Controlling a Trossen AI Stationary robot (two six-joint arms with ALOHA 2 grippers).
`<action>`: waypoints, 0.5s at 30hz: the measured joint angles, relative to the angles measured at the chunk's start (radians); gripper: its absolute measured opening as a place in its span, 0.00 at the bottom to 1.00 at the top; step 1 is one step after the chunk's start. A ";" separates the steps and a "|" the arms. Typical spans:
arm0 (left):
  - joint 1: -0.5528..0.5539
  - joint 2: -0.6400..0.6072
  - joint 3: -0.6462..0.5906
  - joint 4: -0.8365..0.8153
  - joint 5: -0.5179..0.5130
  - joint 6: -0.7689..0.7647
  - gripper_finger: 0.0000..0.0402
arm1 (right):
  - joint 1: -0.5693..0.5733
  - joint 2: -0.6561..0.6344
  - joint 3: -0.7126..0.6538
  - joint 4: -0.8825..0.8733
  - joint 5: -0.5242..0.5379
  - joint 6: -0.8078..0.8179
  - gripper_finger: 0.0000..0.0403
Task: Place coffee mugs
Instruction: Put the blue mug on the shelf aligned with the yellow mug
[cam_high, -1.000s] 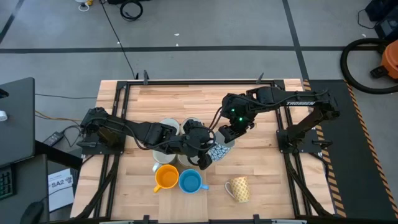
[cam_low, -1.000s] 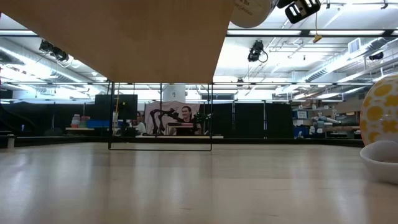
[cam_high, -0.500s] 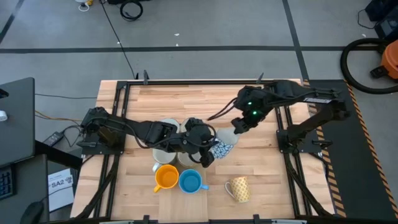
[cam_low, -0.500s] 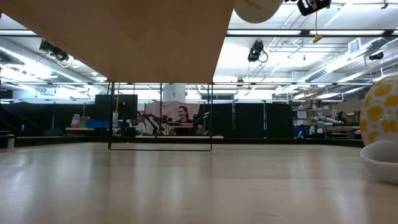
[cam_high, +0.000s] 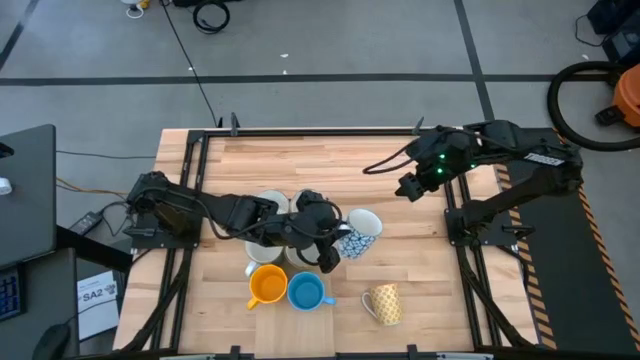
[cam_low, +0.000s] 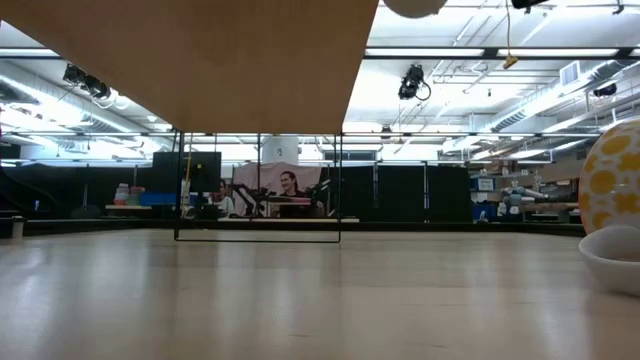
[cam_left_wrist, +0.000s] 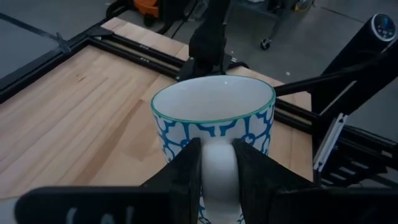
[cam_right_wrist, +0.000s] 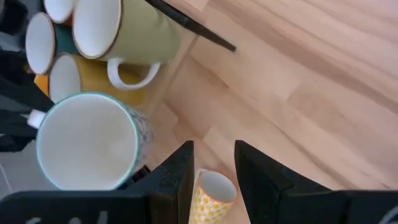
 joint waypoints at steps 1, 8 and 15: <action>-0.004 -0.007 0.000 -0.004 0.002 0.000 0.20 | 0.003 -0.007 0.000 0.000 0.014 -0.002 0.30; -0.030 -0.063 0.000 -0.001 -0.008 0.008 0.20 | 0.005 -0.021 0.000 0.001 0.040 -0.074 0.30; -0.082 -0.122 0.000 0.003 -0.031 0.011 0.20 | 0.005 -0.020 0.000 0.002 0.040 -0.085 0.30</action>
